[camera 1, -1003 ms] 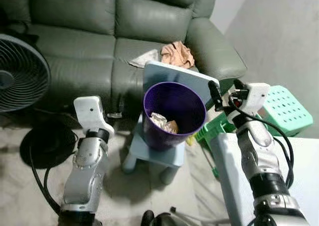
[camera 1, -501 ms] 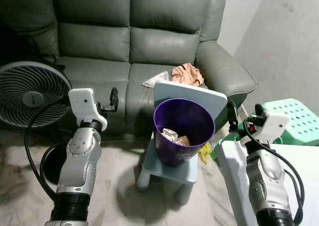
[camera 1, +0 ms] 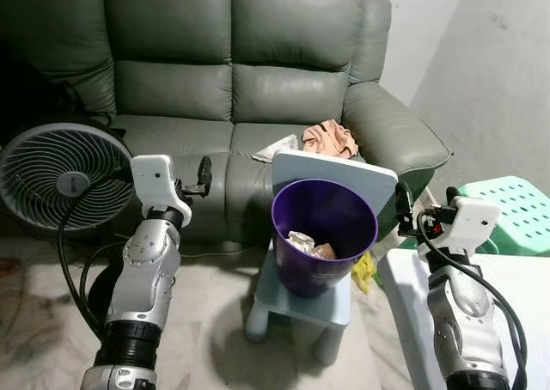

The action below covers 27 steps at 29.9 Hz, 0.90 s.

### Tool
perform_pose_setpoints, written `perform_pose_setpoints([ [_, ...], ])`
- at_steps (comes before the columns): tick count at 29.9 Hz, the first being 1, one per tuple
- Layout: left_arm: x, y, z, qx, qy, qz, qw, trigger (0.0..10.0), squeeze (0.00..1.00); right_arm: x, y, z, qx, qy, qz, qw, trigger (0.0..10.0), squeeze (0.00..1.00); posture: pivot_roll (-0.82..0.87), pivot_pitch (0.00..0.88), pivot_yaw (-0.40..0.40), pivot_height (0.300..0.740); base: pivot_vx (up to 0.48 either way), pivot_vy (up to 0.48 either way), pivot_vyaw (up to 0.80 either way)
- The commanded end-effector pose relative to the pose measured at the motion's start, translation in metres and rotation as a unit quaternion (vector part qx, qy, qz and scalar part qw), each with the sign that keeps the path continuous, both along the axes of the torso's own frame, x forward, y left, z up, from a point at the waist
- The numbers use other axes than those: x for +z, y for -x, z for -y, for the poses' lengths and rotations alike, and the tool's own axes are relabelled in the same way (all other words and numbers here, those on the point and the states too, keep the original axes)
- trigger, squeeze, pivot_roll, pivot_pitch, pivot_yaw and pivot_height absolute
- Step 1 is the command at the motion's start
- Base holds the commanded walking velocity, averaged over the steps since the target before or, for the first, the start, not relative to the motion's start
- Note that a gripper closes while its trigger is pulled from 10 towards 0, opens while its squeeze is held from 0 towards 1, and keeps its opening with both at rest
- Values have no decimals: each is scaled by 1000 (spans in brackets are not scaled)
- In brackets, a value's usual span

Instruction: Picking trash to rubbish bin

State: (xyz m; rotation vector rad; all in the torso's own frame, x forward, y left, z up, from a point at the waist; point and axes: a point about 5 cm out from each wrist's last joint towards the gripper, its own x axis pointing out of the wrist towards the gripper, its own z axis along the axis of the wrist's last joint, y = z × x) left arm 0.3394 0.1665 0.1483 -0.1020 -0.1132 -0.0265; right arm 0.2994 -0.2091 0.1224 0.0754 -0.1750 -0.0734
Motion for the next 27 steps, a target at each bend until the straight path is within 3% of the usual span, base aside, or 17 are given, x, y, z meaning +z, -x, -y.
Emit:
perform_pose_setpoints([
  [1, 4, -4, 6, -15, -5, 8, 1000, 10000, 0, 0, 0, 4, -7, 3, -5, 1000, 10000, 0, -20, 0, -71, 740, 0, 0, -763],
  [4, 3, -5, 7, -18, -2, 5, 1000, 10000, 0, 0, 0, 3, -8, 7, -9, 1000, 10000, 0, -19, 0, -74, 740, 0, 0, -767],
  [10, -1, -6, 6, -15, -3, -3, 1000, 10000, 0, -1, -1, -1, 3, 10, -15, 1000, 10000, 0, -15, 0, -78, 740, 0, 426, -767],
  [27, -3, -7, 8, -12, -13, -3, 1000, 10000, 0, -5, 1, -10, 17, 12, -25, 999, 10000, 0, -17, 0, -79, 740, 0, 0, -764],
])
